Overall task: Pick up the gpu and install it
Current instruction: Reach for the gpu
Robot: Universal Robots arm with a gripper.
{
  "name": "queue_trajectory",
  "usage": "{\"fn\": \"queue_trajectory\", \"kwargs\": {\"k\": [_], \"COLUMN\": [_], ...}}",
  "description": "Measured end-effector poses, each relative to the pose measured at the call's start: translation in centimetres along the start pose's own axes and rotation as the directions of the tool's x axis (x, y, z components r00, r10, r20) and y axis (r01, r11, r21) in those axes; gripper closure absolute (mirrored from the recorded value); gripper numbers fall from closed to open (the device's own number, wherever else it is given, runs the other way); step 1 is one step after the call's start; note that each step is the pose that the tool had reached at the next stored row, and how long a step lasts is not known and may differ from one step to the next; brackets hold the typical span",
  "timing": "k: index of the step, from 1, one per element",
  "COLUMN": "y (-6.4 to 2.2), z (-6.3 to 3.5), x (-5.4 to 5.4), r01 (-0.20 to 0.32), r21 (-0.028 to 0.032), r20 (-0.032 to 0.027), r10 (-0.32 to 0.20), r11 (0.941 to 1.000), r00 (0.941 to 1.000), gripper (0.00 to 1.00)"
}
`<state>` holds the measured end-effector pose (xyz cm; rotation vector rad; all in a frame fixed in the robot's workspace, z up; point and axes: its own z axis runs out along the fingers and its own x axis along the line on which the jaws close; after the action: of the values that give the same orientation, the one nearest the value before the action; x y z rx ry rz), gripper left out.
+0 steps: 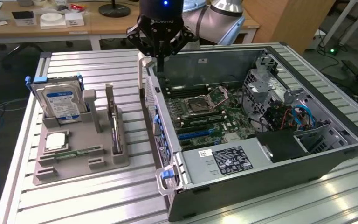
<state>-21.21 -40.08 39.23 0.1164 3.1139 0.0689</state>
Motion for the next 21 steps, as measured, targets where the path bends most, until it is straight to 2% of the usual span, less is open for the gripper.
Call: {"fn": "queue_trajectory", "kwargs": {"k": [21], "y": [-0.39], "z": [-0.11], "x": [4.4], "r01": [0.000], "r21": [0.0000], "r20": [-0.0001], "r10": [0.000], "r11": [1.0000], "r00": [1.0000], "gripper": [0.89]}}
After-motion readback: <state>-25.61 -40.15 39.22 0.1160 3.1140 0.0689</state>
